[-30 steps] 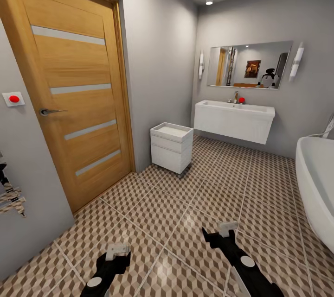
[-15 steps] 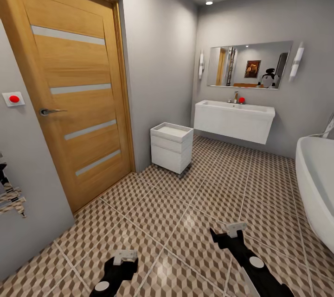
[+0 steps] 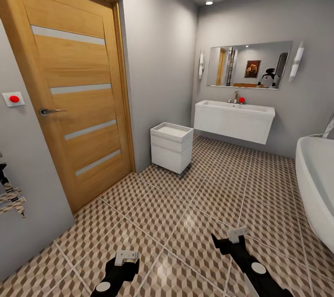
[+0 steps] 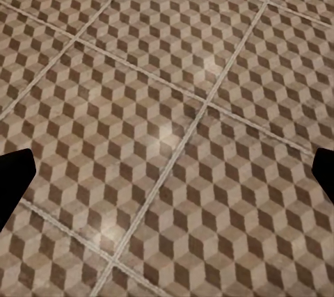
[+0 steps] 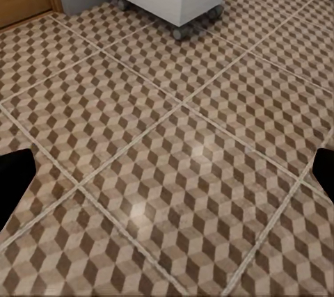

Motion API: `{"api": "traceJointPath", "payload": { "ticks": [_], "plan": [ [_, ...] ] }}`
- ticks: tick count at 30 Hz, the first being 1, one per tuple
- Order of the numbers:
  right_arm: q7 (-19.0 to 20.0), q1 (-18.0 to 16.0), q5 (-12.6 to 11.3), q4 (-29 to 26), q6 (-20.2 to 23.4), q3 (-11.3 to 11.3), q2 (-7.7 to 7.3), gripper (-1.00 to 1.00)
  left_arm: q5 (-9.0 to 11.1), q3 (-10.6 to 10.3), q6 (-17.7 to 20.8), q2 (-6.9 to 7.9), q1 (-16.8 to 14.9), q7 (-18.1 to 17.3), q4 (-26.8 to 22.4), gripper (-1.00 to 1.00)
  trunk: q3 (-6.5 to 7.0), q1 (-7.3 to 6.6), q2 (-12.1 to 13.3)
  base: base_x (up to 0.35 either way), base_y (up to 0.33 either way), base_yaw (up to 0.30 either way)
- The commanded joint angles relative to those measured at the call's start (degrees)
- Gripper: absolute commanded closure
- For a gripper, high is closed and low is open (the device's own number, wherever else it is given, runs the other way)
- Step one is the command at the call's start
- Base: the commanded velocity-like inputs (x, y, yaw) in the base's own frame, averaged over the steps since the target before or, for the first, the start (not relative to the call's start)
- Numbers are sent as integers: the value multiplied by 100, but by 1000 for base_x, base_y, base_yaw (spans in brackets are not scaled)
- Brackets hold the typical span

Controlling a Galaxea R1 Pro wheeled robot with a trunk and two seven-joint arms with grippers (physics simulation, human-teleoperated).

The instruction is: Take the four mousetraps from the cabinet in the bathroom and place them on the bathroom floor. Make sure all four end up on the same floor surface, and ensure that at least two of them are either under or directly next to the same bathroom sink.

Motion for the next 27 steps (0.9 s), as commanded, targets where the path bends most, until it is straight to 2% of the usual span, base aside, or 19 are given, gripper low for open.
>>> {"api": "traceJointPath", "payload": {
  "ticks": [1, 8, 17, 27],
  "plan": [
    [1, -3, 21, 22, -44, 11, -4, -100, 3, -22, 33, 1, -2, 38, -11, -100, -6, 0, -3, 0, 0, 0],
    [-3, -4, 21, 118, -238, 27, -2, -100, 2, -31, 33, -5, -2, 44, -8, -100, -6, 0, -3, 0, 0, 0],
    [-2, -2, 25, 182, -285, 45, 15, -100, -2, -18, 51, 1, -2, 58, -61, -100, -6, 0, -3, 0, 0, 0],
    [-1, -4, 17, 215, -286, 39, 43, -100, -2, -19, 31, 5, -2, 50, 238, -100, -6, 0, -3, 0, 0, 0]
  ]
}}
